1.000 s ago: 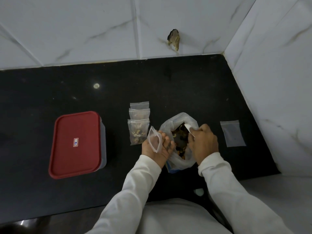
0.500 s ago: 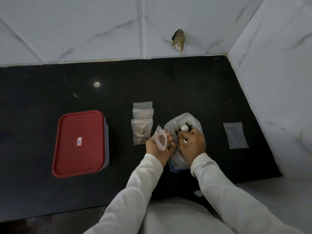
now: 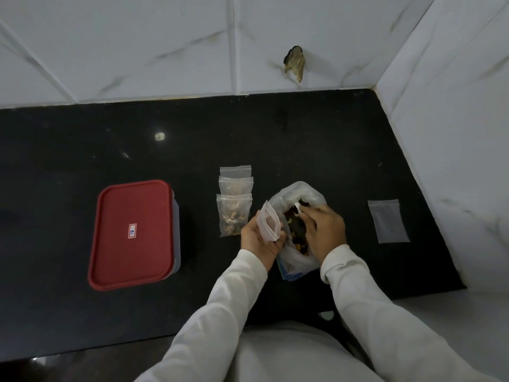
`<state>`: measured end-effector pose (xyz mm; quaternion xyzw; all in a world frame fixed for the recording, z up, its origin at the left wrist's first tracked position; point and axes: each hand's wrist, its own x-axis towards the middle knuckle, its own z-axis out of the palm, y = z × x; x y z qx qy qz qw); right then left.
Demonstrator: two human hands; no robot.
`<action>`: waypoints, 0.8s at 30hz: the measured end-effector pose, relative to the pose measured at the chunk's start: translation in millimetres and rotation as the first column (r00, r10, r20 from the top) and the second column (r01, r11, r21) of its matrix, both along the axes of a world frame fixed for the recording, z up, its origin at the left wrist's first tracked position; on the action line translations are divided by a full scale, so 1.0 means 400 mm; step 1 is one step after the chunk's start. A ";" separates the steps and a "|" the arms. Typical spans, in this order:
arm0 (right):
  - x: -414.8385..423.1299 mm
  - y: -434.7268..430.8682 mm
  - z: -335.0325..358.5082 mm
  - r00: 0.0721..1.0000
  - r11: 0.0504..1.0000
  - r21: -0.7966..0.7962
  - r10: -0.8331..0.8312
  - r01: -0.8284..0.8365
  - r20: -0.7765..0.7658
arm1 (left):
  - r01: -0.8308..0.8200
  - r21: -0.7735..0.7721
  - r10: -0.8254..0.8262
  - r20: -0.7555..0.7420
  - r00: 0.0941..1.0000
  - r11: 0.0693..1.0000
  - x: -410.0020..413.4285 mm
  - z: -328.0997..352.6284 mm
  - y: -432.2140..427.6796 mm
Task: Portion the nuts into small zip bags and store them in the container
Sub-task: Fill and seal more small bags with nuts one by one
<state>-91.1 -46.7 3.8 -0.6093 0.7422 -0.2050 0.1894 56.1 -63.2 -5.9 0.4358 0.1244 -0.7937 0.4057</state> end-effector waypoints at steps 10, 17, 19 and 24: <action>-0.019 -0.018 0.051 0.970 0.927 0.359 0.024 -0.112 0.240 | 0.000 -0.072 0.001 0.005 1.000 0.997 -0.004 0.011 -0.004; -0.049 -0.028 0.079 0.849 0.852 0.523 -0.305 0.040 0.431 | 0.020 -0.058 -0.020 0.005 1.000 0.998 0.000 0.015 0.002; -0.056 -0.014 0.091 0.803 0.844 0.530 -0.368 0.078 0.468 | 0.022 -0.056 -0.023 -0.007 1.000 0.998 0.002 0.027 0.004; -0.085 0.021 0.127 0.643 0.846 0.517 -0.468 0.127 0.606 | 0.042 -0.072 -0.045 -0.037 0.998 0.997 0.009 0.056 0.012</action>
